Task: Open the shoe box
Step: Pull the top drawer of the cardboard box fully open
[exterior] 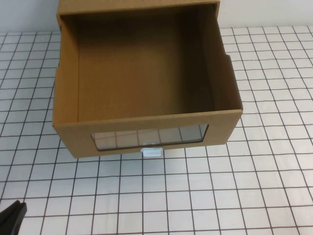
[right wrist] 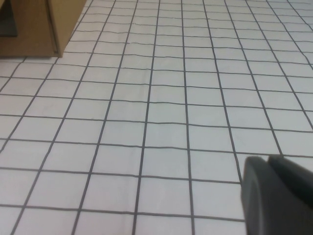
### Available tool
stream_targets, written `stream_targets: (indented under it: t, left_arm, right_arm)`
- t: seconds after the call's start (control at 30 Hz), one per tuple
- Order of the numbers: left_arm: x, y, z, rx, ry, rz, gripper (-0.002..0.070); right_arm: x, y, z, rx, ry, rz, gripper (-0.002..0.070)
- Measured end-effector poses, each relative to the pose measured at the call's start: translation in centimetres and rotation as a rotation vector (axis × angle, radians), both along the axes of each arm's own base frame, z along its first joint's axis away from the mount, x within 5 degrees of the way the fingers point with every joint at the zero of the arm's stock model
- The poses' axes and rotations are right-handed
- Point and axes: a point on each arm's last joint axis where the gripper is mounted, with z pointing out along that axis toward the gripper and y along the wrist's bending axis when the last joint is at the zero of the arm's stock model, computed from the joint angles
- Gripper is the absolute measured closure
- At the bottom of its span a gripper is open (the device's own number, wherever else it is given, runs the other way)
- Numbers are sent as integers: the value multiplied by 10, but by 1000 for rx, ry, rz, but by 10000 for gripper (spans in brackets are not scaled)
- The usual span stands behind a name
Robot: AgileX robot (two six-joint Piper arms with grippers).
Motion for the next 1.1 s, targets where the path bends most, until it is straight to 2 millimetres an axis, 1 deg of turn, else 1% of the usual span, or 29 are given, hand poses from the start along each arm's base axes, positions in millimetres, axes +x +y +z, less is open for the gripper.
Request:
stream_targets:
  t: [0.3, 0.47, 0.63, 0.73, 1.0, 1.1]
  left_arm:
    - [1, 1, 2, -13, -21, 20, 678]
    - [2, 10, 15, -25, -173, 119, 677]
    - [-7, 16, 19, -30, -263, 197, 677]
    - [-10, 17, 15, -14, -224, 216, 677]
    - [-13, 19, -8, 1, 32, 238, 678]
    - [-14, 19, -10, 8, 58, 239, 678]
  right_arm:
    - [0, 0, 0, 0, 4, 1, 689]
    - [0, 0, 0, 0, 4, 1, 689]
    - [0, 0, 0, -1, 4, 1, 689]
    - [0, 0, 0, -2, 2, 1, 689]
    - [0, 0, 0, 2, 0, 1, 689]
    - [0, 0, 0, 4, 0, 1, 689]
